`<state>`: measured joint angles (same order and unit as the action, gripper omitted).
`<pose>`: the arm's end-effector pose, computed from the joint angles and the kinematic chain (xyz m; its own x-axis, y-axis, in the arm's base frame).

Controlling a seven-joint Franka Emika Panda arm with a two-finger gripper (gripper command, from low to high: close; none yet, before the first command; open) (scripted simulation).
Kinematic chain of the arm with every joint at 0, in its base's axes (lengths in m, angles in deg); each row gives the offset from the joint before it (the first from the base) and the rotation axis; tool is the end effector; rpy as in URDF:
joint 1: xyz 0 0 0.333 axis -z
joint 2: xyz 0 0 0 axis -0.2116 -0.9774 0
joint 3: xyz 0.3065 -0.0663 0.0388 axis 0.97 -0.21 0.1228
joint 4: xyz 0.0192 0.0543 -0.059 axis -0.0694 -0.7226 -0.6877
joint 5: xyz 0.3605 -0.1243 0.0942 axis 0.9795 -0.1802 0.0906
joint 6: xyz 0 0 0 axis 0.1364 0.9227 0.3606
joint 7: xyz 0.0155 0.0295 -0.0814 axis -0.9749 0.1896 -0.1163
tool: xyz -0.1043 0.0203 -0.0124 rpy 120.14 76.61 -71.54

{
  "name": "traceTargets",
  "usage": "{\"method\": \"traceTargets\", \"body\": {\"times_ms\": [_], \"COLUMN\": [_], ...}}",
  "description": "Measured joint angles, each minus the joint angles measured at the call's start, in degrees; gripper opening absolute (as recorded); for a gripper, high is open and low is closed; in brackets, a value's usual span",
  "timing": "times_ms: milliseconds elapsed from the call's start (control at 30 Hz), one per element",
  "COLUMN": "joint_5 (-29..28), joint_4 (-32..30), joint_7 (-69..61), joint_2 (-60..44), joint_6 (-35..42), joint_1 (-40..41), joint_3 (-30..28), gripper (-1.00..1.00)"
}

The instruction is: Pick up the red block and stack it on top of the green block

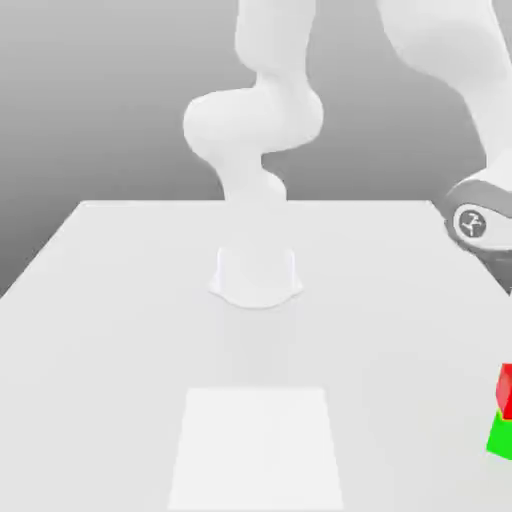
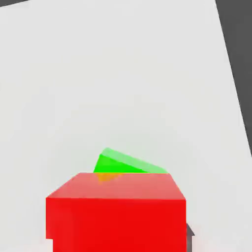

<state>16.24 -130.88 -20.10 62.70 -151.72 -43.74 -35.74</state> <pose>0.3953 0.3354 0.1876 0.8491 0.5283 -0.0012 0.5283 -0.8491 -0.0002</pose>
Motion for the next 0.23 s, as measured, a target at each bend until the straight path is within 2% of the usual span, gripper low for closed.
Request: {"method": "traceTargets", "body": {"times_ms": [133,233], "joint_5": [-0.26,0.99], "joint_4": [0.07,-0.11], "joint_7": [0.2,-0.69], "joint_2": [-0.75,3.02], "joint_6": [-0.71,2.8], "joint_1": [-0.17,0.27], "joint_3": [-0.18,0.51], "gripper": [1.0,1.0]}}
